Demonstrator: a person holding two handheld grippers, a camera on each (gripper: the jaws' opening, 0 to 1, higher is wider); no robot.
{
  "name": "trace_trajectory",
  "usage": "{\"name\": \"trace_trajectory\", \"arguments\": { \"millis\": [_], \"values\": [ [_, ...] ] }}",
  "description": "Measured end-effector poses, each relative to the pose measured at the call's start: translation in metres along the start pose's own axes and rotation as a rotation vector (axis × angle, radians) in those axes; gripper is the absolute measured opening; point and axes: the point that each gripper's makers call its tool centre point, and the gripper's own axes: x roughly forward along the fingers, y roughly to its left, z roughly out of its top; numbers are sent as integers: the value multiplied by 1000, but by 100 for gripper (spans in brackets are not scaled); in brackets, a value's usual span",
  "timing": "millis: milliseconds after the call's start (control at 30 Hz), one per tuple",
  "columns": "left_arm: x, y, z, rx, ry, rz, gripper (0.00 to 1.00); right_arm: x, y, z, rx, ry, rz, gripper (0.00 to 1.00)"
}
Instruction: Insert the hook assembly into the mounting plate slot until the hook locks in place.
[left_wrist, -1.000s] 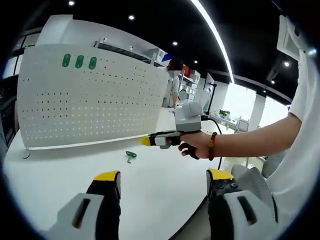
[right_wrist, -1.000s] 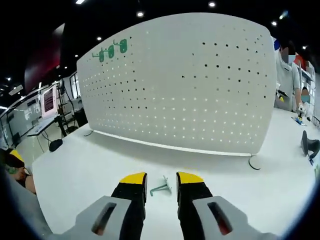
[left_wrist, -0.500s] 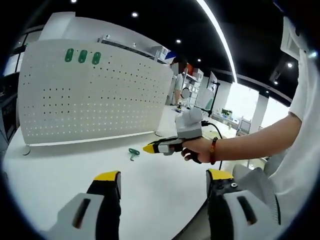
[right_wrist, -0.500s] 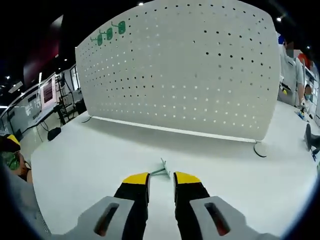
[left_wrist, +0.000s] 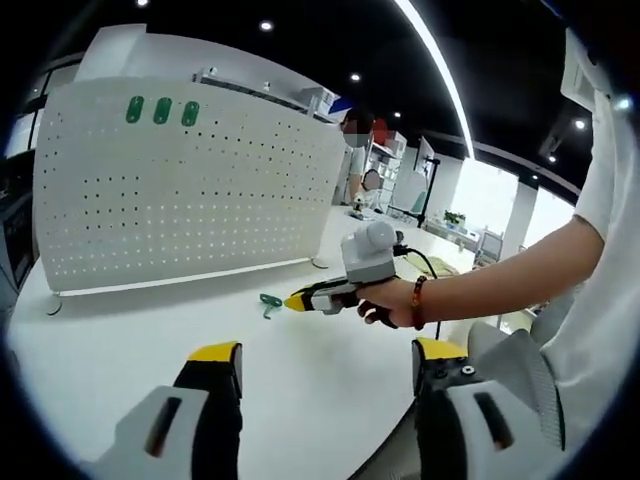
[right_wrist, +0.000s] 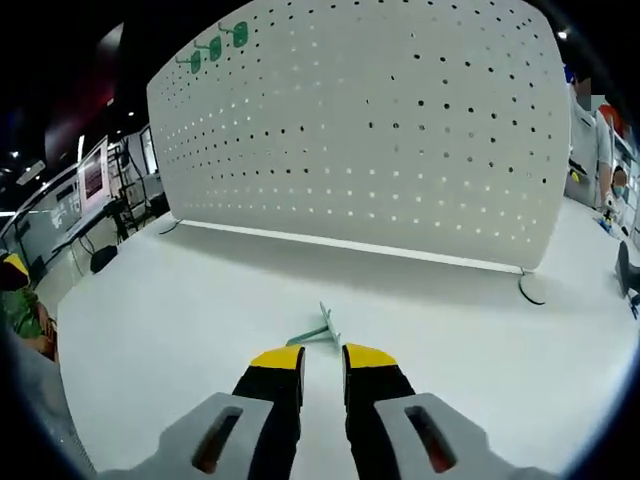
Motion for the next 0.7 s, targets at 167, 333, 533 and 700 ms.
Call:
{"name": "trace_trajectory", "arguments": {
  "millis": [167, 333, 533, 700],
  "values": [
    [2, -2, -3, -4, 9, -7, 70, 5, -3, -4, -4, 15, 0, 14],
    [3, -1, -4, -8, 15, -9, 70, 9, -6, -5, 12, 24, 1, 14],
    [3, 2, -5, -4, 30, -10, 69, 15, -5, -3, 4, 25, 6, 12],
    [3, 5, -5, -5, 33, -9, 69, 20, -6, -6, 8, 43, 5, 11]
  ]
}}
